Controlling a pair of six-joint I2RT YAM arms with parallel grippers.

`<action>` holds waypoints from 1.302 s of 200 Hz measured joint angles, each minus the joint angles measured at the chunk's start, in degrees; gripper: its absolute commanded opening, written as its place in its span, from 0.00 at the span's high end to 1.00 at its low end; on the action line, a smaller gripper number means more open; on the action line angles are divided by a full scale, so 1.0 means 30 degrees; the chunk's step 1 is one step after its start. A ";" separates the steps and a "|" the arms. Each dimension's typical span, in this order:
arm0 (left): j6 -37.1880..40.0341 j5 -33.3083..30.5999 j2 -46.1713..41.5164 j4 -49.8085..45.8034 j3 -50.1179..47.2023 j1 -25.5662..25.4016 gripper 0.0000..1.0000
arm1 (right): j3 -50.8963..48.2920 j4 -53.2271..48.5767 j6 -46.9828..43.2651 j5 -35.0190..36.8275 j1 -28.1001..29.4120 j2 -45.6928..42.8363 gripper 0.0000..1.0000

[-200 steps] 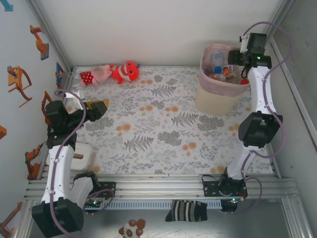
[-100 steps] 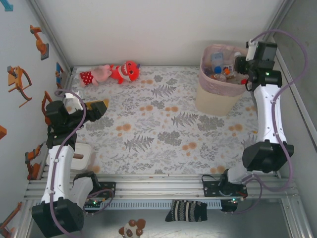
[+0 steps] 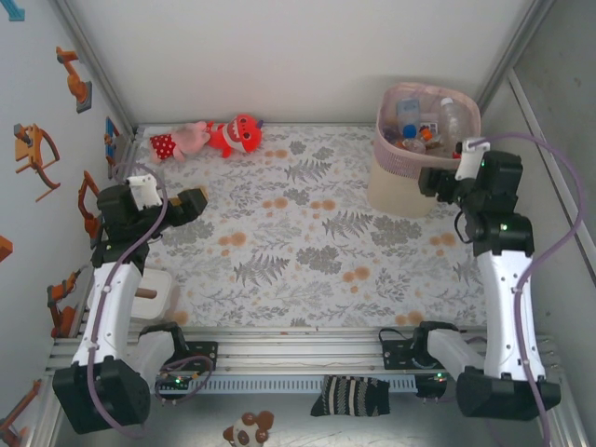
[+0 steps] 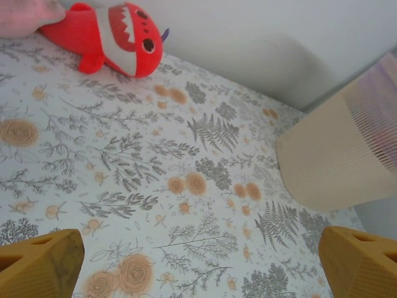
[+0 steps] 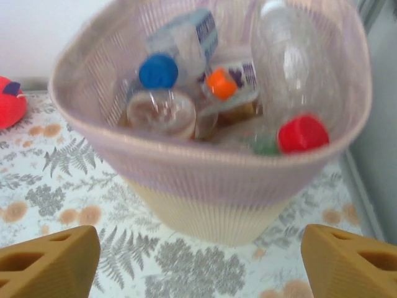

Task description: Put the plastic bottles in the bin

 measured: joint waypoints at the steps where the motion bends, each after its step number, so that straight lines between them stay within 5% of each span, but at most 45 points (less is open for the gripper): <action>1: -0.0015 -0.0036 0.0022 0.0000 0.0000 -0.0022 0.03 | -0.0168 -0.0007 0.0138 0.0007 0.0007 -0.0095 0.01; 38: -0.0357 -0.2943 0.0510 0.0066 -0.0342 -0.1202 0.03 | -0.4932 0.1523 0.0291 0.0226 0.0015 -0.1464 0.01; 88: 0.1603 -0.9763 0.1173 0.1290 -0.2521 -0.3825 0.03 | -1.1774 0.6768 0.0430 0.1129 0.0029 -0.1698 0.00; 138: 0.3949 -1.4273 0.2994 0.6098 -0.6258 -0.4182 0.03 | -1.5875 1.4906 0.0998 0.2652 0.0051 0.1668 0.00; 188: 0.5785 -1.4440 0.5690 1.2560 -0.7723 -0.3978 0.03 | -1.7493 2.2680 0.1064 0.4051 0.0087 0.5195 0.00; 260: 0.6506 -1.0914 1.0528 1.9067 -0.7410 -0.1625 0.03 | -1.7493 3.0002 0.1064 0.4073 0.0087 1.0622 0.00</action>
